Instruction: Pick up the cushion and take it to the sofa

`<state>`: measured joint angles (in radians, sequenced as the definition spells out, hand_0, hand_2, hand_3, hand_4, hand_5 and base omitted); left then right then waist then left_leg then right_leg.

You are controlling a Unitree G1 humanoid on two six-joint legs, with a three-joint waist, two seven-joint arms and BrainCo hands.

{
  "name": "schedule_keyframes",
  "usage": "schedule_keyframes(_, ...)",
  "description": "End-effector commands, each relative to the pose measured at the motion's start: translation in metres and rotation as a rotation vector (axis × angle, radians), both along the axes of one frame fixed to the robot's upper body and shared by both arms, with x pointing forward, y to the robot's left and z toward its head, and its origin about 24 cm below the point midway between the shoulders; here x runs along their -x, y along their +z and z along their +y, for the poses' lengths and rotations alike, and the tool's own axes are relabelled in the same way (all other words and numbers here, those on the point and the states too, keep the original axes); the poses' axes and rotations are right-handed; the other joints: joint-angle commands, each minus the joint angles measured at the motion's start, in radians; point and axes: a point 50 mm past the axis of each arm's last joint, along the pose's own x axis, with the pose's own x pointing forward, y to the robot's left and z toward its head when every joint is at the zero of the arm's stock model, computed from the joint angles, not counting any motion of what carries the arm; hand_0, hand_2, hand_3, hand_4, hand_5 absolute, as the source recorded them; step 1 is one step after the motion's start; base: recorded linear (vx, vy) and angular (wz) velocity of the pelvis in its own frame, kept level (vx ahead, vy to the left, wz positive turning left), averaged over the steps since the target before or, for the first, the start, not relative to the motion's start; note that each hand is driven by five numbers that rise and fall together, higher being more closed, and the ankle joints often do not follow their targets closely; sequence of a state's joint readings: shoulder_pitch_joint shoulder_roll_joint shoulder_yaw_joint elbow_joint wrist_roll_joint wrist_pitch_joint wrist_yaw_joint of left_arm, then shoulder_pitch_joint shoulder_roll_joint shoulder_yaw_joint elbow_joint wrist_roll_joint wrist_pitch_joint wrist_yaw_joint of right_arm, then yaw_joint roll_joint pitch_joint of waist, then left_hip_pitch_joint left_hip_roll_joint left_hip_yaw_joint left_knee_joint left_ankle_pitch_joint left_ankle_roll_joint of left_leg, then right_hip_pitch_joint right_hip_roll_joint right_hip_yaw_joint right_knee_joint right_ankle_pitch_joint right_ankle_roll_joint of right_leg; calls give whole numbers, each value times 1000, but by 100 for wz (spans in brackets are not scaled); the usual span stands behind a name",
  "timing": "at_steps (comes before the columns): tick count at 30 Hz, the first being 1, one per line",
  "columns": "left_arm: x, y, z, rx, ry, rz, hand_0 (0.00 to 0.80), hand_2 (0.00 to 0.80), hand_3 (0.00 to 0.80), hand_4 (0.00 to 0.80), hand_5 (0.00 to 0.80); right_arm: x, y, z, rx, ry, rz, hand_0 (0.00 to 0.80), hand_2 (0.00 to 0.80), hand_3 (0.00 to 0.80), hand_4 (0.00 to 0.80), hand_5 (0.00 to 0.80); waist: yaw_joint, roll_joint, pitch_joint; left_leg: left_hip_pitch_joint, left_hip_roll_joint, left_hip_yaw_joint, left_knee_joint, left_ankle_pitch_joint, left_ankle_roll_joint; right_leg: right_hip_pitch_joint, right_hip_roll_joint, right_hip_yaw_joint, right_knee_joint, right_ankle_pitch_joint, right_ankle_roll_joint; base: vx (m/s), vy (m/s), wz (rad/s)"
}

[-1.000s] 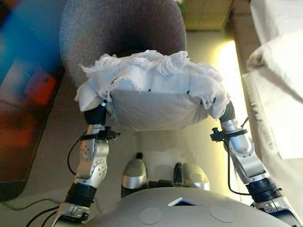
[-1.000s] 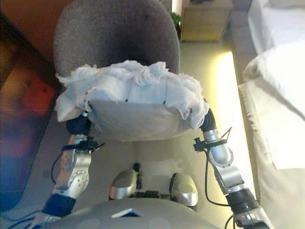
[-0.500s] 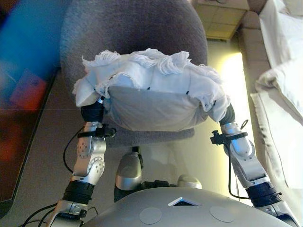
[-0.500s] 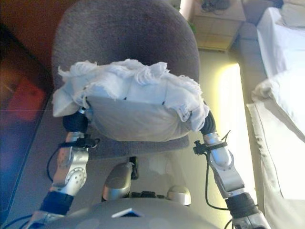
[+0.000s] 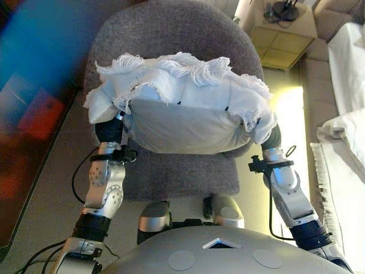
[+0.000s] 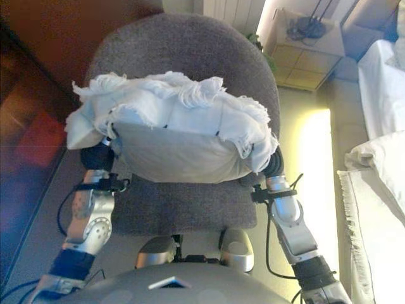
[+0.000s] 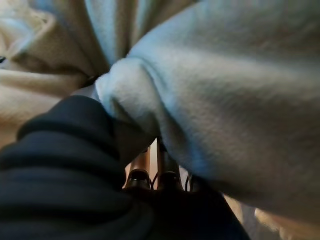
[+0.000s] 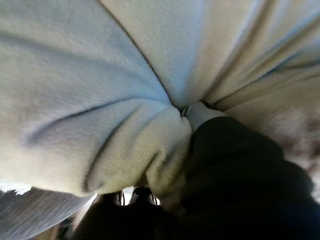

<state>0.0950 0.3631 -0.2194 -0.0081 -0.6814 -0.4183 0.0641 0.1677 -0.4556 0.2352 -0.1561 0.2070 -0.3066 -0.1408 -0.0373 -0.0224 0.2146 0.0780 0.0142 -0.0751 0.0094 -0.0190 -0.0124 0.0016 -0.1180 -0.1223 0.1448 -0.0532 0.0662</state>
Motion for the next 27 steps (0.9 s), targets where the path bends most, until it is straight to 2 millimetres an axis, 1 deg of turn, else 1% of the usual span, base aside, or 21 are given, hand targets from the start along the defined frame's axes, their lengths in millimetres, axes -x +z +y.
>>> schedule_keyframes(1,4,37,-29,9,-165,-215,800,800,800,800,800,-4,40,11,-76,65,-208,800,800,800,800,800,-29,-54,-72,112,-70,68,12,-133,37,-133,-19,3,-12,166,86,369,-56,93)
schedule_keyframes(2,5,34,-30,12,-163,-202,800,800,800,800,800,-3,37,8,-74,61,-192,800,800,800,800,800,-25,-58,-88,112,-71,65,10,-135,31,-99,-13,2,-63,162,82,346,-80,74)
schedule_keyframes(3,7,31,-30,15,-150,-184,800,800,800,800,800,-3,36,4,-69,62,-176,800,800,800,800,800,-22,-61,-99,114,-68,61,4,-131,23,-76,-10,6,-102,173,85,267,-81,40)
schedule_keyframes(4,8,30,-29,17,-138,-171,800,800,800,800,800,-2,36,3,-66,66,-171,800,800,800,800,800,-21,-67,-103,106,-71,60,1,-118,18,-72,-14,9,-121,183,84,217,-63,32)
schedule_keyframes(5,9,28,-29,19,-123,-159,800,800,800,800,800,-2,37,4,-60,76,-171,800,800,800,800,800,-18,-66,-105,102,-64,59,-2,-118,13,-63,-9,14,-139,177,81,120,-42,42)
schedule_keyframes(7,7,28,-26,6,-106,-165,800,800,800,800,800,-2,40,7,-46,91,-186,800,800,800,800,800,-12,-62,-102,83,-55,59,-8,-117,10,-68,0,22,-154,167,74,68,-30,43)
schedule_keyframes(8,6,29,-25,-4,-97,-169,800,800,800,800,800,-4,40,9,-40,95,-187,800,800,800,800,800,-7,-54,-97,76,-44,60,-15,-123,9,-67,14,27,-163,155,72,28,-43,17)
schedule_keyframes(10,0,31,-22,-19,-79,-175,800,800,800,800,800,-8,40,11,-38,101,-187,800,800,800,800,800,0,-52,-84,54,-39,59,-37,-108,10,-76,26,34,-173,150,67,20,-51,-3)
schedule_keyframes(14,-3,28,-21,-40,-35,-146,800,800,800,800,800,-7,32,10,-46,92,-140,800,800,800,800,800,-1,-52,-71,37,-38,70,-53,-91,13,-78,36,42,-185,151,67,15,-63,-9)
schedule_keyframes(17,-6,26,-23,-61,-29,-146,800,800,800,800,800,-8,27,15,-38,100,-129,800,800,800,800,800,-3,-47,-61,29,-34,83,-58,-88,14,-90,37,33,-184,150,68,-36,-59,-4)
schedule_keyframes(19,-9,24,-27,-63,-27,-141,800,800,800,800,800,-13,24,21,-35,105,-120,800,800,800,800,800,-4,-37,-44,19,-34,89,-53,-88,16,-107,39,29,-175,149,67,-43,-40,-2)
schedule_keyframes(21,-13,26,-29,-68,-29,-155,800,800,800,800,800,-19,25,26,-30,111,-130,800,800,800,800,800,-5,-30,-17,-1,-33,92,-40,-89,14,-136,37,26,-157,148,69,-133,-24,-2)
schedule_keyframes(24,-23,33,-34,-84,-26,-200,800,800,800,800,800,-33,32,33,-21,115,-177,800,800,800,800,800,-5,-21,50,-60,-35,95,-11,-86,13,-200,34,29,-120,146,71,-241,-18,-5)
schedule_keyframes(25,-25,34,-34,-86,-25,-204,800,800,800,800,800,-35,33,34,-23,113,-180,800,800,800,800,800,-5,-21,58,-68,-35,95,-7,-85,13,-208,33,30,-115,146,72,-217,-36,-1)
schedule_keyframes(27,-35,39,-40,-109,-23,-231,800,800,800,800,800,-47,34,39,-38,103,-188,800,800,800,800,800,-4,-20,113,-110,-42,89,12,-77,13,-250,32,34,-90,150,74,-180,-40,1)
